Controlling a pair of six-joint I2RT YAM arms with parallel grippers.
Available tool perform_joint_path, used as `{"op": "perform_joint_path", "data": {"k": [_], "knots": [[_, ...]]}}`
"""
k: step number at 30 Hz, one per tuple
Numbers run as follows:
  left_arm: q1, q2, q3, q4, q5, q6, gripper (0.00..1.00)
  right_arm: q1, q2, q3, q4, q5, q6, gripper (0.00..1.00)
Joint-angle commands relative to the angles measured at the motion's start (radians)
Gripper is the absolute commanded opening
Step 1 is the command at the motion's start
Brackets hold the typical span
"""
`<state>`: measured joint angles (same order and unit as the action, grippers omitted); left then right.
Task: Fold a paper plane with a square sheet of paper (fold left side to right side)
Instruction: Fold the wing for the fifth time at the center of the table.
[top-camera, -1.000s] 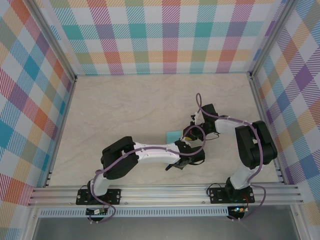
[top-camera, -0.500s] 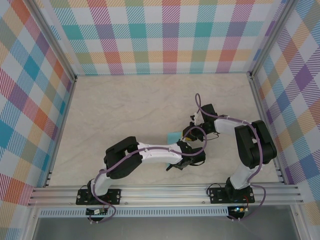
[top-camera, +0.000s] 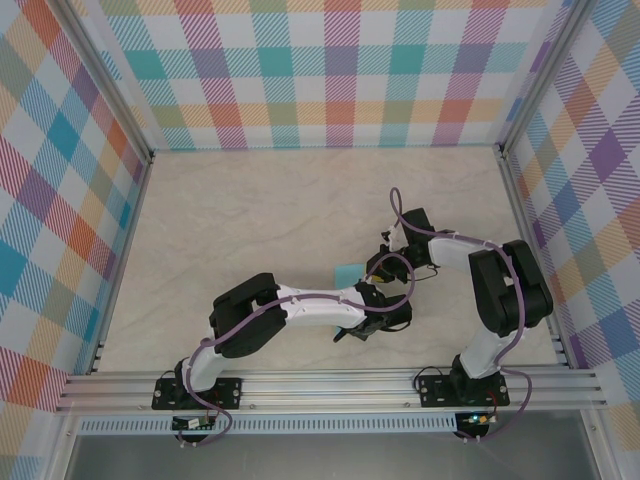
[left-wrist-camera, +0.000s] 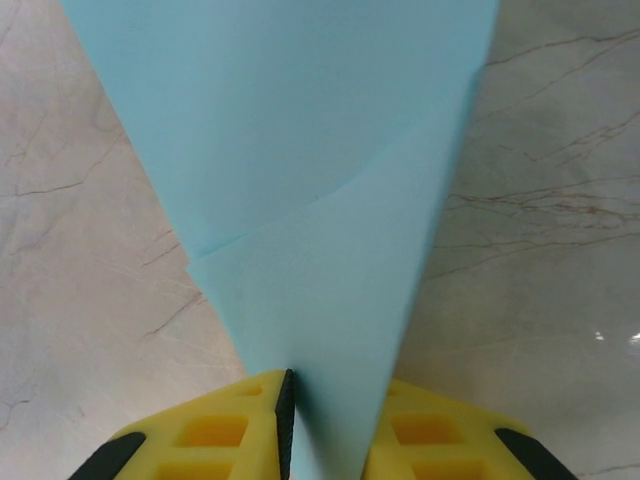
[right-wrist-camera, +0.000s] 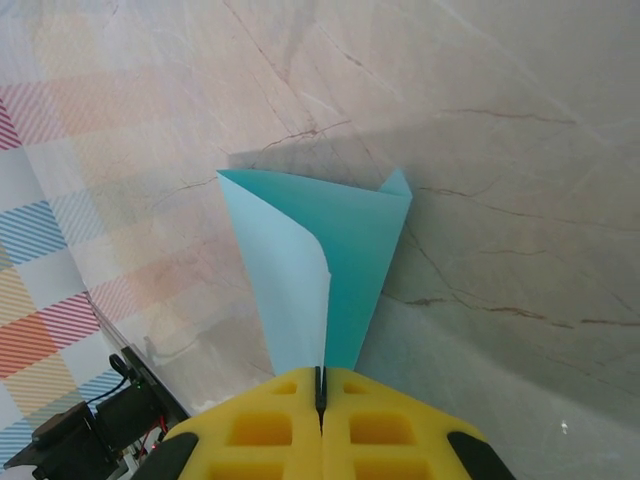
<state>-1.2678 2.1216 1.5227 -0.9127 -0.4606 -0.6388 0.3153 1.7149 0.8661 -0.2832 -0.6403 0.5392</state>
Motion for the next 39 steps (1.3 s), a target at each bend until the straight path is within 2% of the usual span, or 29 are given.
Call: {"op": "perform_joint_path", "data": {"k": [1,7,13,17,22,28,31,34,39], "knots": [[-0.017,-0.019,0.005,0.009,0.024,0.001,0.23,0.005,0.020,0.022,-0.023,0.011,-0.001,0.05],[-0.017,-0.029,-0.004,0.015,0.023,-0.003,0.21,0.006,0.022,0.023,-0.025,0.008,-0.001,0.05],[-0.018,-0.025,-0.002,0.012,0.023,-0.006,0.14,0.007,0.020,0.022,-0.031,0.013,-0.006,0.05],[-0.017,-0.025,-0.003,0.014,0.026,-0.006,0.10,0.007,0.011,0.021,-0.023,0.012,-0.001,0.09],[-0.013,-0.029,-0.019,0.029,0.041,-0.008,0.08,-0.003,-0.085,0.016,-0.005,0.044,0.015,0.23],[0.026,-0.091,-0.106,0.127,0.114,-0.014,0.05,-0.076,-0.294,0.011,-0.130,0.185,-0.023,0.49],[0.055,-0.156,-0.182,0.220,0.176,0.000,0.04,-0.105,-0.376,-0.007,-0.185,0.235,-0.045,0.57],[0.091,-0.225,-0.269,0.348,0.273,0.015,0.03,-0.110,-0.431,-0.026,-0.215,0.256,-0.077,0.61],[0.161,-0.318,-0.428,0.543,0.423,0.001,0.02,-0.110,-0.481,-0.103,-0.170,0.203,-0.101,0.64]]}}
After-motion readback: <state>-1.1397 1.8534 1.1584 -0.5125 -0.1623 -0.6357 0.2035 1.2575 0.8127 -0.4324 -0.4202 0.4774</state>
